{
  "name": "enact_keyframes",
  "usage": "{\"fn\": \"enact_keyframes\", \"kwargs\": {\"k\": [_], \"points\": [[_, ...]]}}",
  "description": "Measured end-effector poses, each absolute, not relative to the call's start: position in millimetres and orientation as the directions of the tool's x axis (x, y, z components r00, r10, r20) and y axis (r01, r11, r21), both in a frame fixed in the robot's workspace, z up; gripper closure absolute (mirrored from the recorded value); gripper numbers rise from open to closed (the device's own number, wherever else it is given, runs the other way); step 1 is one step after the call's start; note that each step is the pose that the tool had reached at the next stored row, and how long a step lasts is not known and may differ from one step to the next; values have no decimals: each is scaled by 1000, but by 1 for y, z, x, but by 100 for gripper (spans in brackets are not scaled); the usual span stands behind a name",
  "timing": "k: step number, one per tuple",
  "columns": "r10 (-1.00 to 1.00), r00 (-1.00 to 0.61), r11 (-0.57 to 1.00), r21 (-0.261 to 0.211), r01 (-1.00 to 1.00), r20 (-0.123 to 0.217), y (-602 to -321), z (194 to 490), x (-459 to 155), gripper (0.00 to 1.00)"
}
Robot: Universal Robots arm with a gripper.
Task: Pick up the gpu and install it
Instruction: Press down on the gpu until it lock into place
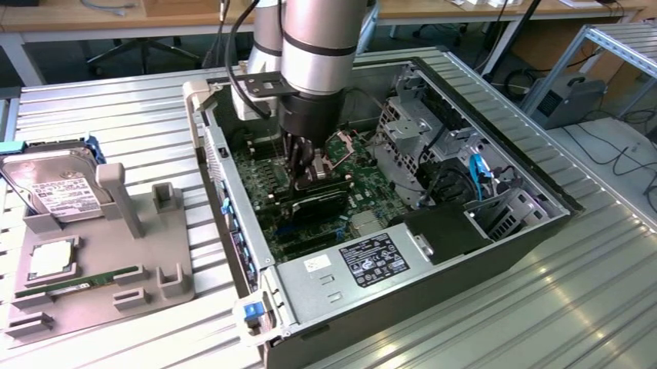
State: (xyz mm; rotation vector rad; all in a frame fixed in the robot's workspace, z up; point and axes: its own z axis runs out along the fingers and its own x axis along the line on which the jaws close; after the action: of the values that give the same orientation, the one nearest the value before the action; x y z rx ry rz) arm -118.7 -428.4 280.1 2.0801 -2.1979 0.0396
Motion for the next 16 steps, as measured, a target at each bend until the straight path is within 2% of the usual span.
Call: {"fn": "enact_keyframes", "kwargs": {"k": [16], "points": [[-993,-50,59,88,-994,103,-428,280,-84,89]]}}
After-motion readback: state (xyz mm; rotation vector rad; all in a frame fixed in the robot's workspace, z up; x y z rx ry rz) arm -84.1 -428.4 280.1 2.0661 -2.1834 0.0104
